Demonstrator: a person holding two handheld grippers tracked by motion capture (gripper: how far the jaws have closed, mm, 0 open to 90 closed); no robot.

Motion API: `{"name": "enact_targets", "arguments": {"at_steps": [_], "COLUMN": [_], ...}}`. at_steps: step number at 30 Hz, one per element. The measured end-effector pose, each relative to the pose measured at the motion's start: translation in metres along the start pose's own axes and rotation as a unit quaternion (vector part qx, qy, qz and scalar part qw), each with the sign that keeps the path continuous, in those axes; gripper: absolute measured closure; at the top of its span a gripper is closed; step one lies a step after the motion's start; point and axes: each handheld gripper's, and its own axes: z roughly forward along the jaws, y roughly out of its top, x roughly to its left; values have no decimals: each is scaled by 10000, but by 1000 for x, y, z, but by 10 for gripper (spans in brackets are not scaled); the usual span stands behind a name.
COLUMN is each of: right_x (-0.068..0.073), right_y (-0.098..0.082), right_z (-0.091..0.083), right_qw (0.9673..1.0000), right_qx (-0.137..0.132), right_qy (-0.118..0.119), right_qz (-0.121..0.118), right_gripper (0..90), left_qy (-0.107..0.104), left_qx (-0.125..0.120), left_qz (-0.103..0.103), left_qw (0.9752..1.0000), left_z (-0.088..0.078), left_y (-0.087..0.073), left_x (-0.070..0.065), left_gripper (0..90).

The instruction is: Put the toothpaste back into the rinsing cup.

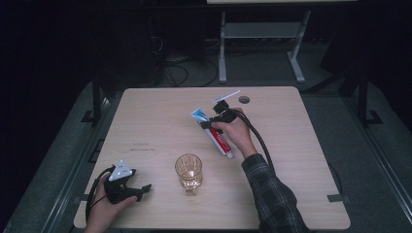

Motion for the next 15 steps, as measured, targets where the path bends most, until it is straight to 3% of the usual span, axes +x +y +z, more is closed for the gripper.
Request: {"name": "enact_targets", "arguments": {"at_steps": [15], "right_x": [7], "right_y": [-5], "right_z": [-29], "right_qw": [9972], "right_qx": [-663], "right_qy": [337], "right_qz": [-111], "right_gripper": [726], "left_qy": [-1], "left_qx": [-10], "left_qz": [-5], "left_qw": [10000], "left_z": [0], "left_y": [0], "left_x": [0], "left_gripper": [135]}}
